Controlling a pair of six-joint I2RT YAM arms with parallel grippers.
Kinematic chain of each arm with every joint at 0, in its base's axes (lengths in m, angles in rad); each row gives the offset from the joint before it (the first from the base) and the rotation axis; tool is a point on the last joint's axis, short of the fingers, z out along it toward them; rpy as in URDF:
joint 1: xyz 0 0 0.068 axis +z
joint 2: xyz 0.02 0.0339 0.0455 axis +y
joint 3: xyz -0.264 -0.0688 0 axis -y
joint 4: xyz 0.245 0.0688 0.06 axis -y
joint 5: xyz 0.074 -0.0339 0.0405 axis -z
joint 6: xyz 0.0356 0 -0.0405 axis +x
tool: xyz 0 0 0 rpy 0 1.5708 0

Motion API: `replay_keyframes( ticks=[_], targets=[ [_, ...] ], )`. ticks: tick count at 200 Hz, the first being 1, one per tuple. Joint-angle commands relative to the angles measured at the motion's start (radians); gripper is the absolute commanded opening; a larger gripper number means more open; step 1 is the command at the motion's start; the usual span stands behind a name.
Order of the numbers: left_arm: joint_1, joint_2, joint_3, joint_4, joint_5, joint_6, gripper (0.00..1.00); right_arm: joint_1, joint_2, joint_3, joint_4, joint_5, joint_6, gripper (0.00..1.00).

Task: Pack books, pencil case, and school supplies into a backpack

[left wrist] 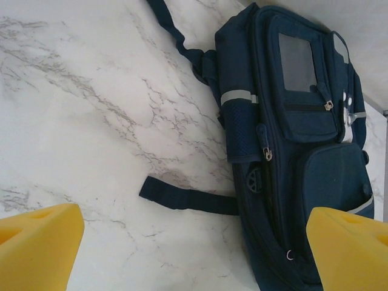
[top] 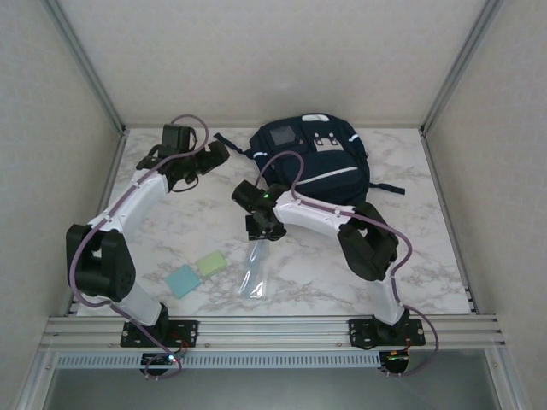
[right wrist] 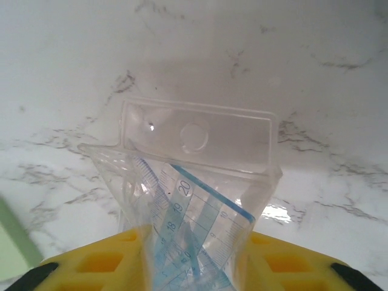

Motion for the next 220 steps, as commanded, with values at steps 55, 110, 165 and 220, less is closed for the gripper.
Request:
replay_keyframes(
  ticks=[55,110,165,220],
  targets=[
    [-0.008,0.04,0.04,-0.004,0.049,-0.02,0.94,-0.163,-0.232,-0.141,0.152,-0.18,-0.06,0.0],
    [-0.082,0.072,0.103,-0.031,0.048,0.046,0.93,-0.283,-0.332,-0.175,0.105,-0.179,-0.111,0.0],
    [-0.324,0.198,0.276,-0.145,-0.08,0.308,0.9,-0.566,-0.555,-0.273,0.02,-0.189,-0.191,0.0],
    [-0.542,0.39,0.494,-0.249,-0.119,0.595,0.89,-0.997,-0.709,-0.4,0.051,-0.292,-0.24,0.0]
  ],
)
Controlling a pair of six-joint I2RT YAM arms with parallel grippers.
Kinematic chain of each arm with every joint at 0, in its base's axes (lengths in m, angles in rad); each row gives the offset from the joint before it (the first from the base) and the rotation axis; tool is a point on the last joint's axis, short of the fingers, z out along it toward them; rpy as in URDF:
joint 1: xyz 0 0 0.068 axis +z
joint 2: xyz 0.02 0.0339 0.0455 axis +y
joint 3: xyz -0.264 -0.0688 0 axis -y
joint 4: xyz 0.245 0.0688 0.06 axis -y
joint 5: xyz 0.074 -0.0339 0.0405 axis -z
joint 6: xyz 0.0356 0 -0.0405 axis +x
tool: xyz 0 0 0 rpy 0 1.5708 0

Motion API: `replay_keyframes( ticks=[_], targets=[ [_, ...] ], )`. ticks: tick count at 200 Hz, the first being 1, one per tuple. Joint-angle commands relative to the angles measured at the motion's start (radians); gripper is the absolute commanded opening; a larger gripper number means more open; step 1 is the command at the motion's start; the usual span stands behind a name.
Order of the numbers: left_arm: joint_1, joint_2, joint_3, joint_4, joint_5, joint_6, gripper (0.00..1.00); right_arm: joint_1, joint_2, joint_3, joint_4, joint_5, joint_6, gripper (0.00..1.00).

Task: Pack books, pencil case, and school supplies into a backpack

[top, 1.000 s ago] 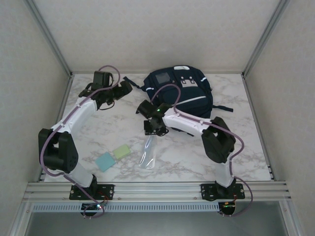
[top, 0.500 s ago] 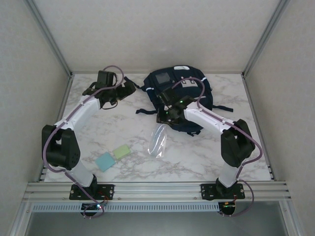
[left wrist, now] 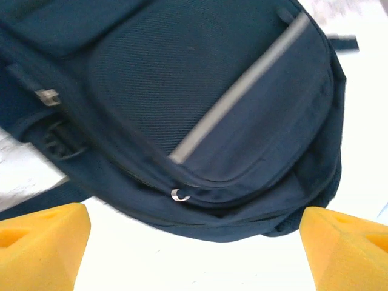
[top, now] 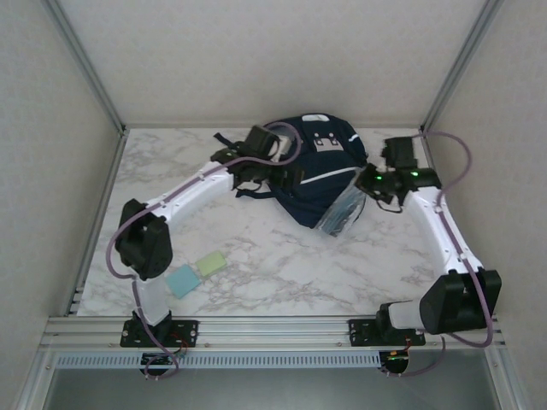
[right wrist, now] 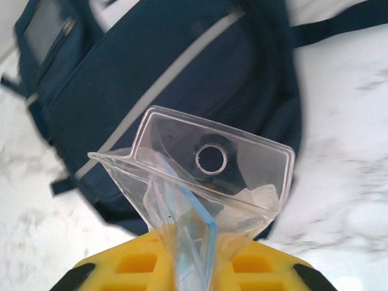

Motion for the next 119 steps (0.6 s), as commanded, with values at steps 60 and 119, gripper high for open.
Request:
replay_keyframes(
  ticks=[60,119],
  targets=[
    [-0.176,0.317,0.359,-0.209,-0.112,0.336,0.87,-0.424,-0.057,-0.114,0.078,-0.212,-0.025,0.0],
    [-0.18,0.458,0.458,-0.107,-0.457,0.356,0.86,-0.464,-0.094,-0.174,0.13,-0.284,0.006,0.0]
  ],
)
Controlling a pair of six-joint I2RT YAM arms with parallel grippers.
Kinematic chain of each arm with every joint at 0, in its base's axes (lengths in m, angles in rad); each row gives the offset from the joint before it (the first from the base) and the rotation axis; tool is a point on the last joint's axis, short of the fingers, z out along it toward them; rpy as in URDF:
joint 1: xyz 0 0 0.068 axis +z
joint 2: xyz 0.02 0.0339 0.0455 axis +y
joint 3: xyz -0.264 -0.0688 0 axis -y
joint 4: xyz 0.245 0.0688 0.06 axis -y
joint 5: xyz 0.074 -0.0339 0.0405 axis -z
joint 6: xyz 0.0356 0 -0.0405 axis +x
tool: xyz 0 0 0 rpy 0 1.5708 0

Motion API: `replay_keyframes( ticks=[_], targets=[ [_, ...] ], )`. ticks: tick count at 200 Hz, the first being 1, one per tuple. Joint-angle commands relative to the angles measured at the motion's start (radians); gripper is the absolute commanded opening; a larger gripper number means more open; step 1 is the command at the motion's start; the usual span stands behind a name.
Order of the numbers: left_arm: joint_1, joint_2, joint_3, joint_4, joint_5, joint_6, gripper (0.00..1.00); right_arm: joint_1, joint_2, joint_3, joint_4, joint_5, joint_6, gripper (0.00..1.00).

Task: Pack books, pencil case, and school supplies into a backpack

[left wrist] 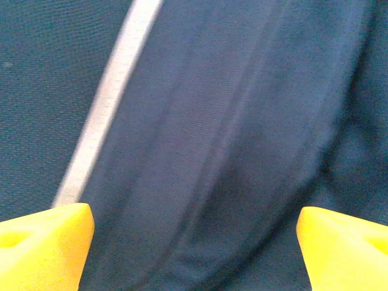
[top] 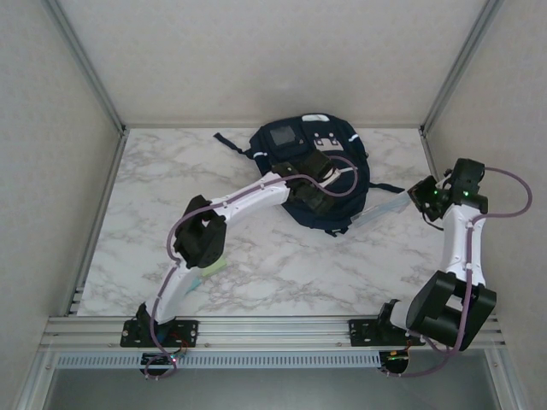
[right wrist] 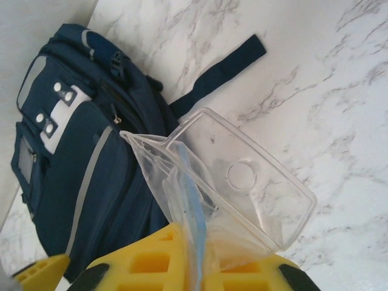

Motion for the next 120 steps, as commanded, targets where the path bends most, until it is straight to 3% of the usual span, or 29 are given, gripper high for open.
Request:
replay_keyframes(
  ticks=[1,22,33,42,59,63,69,91,120],
  targets=[
    [0.008,0.07,0.092,0.021,-0.173,0.039,0.86,-0.002,-0.035,-0.03,0.043,-0.067,0.017,0.0],
    [0.012,0.141,0.16,-0.004,-0.209,0.048,0.84,-0.002,-0.05,-0.046,0.046,-0.075,0.021,0.0],
    [0.014,0.161,0.169,0.0,-0.218,0.048,0.78,-0.001,-0.054,-0.05,0.043,-0.072,0.017,0.0],
    [0.019,0.174,0.173,0.003,-0.223,0.048,0.65,-0.002,-0.057,-0.052,0.038,-0.064,0.012,0.0],
    [0.029,0.193,0.2,-0.017,-0.208,0.04,0.3,-0.001,-0.059,-0.055,0.029,-0.047,0.004,0.0],
    [0.032,0.194,0.209,-0.027,-0.199,0.034,0.21,-0.003,-0.058,-0.055,0.027,-0.046,0.002,0.0],
    [0.036,0.192,0.219,-0.037,-0.186,0.022,0.0,-0.003,-0.059,-0.054,0.025,-0.045,0.0,0.0],
    [0.058,0.153,0.233,-0.072,-0.1,-0.031,0.0,-0.016,-0.059,-0.04,0.006,-0.042,-0.012,0.0],
    [0.11,0.096,0.327,-0.164,0.111,-0.137,0.0,-0.042,-0.061,-0.013,-0.031,-0.046,-0.031,0.0]
  ],
)
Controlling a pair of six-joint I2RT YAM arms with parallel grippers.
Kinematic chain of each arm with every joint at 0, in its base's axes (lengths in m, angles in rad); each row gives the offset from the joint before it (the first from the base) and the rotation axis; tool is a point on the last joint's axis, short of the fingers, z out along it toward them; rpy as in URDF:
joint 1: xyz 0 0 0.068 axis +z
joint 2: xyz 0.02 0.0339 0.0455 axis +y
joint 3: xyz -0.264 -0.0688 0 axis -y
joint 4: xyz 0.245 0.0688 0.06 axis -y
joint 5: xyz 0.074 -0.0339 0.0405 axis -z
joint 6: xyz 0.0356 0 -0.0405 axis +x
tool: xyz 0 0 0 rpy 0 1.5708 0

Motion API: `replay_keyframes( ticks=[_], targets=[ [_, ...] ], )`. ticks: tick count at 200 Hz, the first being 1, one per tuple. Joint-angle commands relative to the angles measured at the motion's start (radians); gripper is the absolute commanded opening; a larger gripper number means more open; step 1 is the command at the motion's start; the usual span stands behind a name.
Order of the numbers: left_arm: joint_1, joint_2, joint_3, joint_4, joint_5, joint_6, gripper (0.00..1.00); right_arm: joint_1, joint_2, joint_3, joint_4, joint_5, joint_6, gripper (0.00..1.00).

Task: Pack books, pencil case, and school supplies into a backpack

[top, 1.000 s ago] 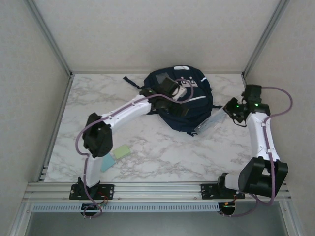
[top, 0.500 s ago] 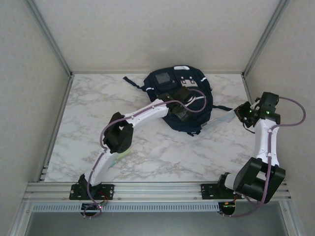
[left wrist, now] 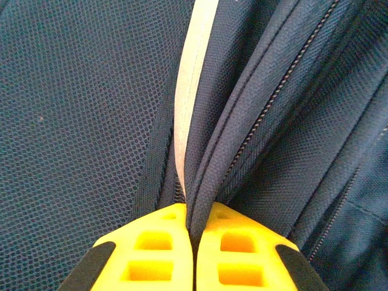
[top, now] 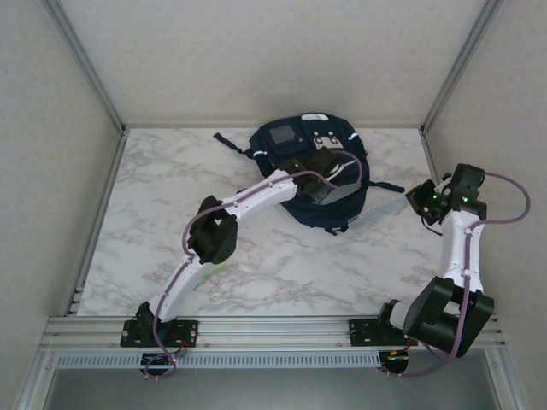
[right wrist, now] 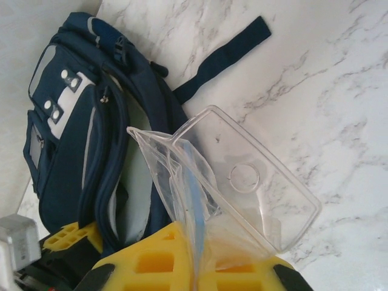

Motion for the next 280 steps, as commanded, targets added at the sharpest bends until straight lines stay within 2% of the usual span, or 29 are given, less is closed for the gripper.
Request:
replay_keyframes(
  ticks=[1,19,57,110,144,175,222,264,280],
  targets=[
    [0.091,-0.053,0.101,-0.105,0.134,-0.122,0.0,-0.022,-0.024,0.035,-0.039,-0.003,-0.025,0.0],
    [0.12,-0.059,0.182,-0.159,0.256,-0.189,0.0,-0.022,-0.021,0.027,-0.005,-0.049,0.018,0.01],
    [0.154,-0.074,0.262,-0.187,0.434,-0.284,0.0,-0.01,0.011,-0.033,0.248,-0.168,0.271,0.02],
    [0.156,-0.12,0.261,-0.149,0.551,-0.364,0.0,0.166,0.116,-0.003,0.468,-0.081,0.433,0.02],
    [0.156,-0.145,0.259,-0.122,0.599,-0.416,0.0,0.268,0.219,-0.017,0.651,0.008,0.533,0.04],
    [0.156,-0.157,0.26,-0.098,0.617,-0.45,0.0,0.364,0.354,-0.025,0.837,0.022,0.656,0.04],
    [0.156,-0.178,0.256,-0.098,0.622,-0.463,0.0,0.497,0.518,0.008,1.013,0.168,0.717,0.04],
    [0.156,-0.191,0.257,-0.103,0.602,-0.456,0.0,0.574,0.66,0.072,1.139,0.178,0.822,0.06],
    [0.156,-0.19,0.254,-0.103,0.593,-0.458,0.0,0.586,0.71,0.116,1.147,0.159,0.837,0.12]
  ],
)
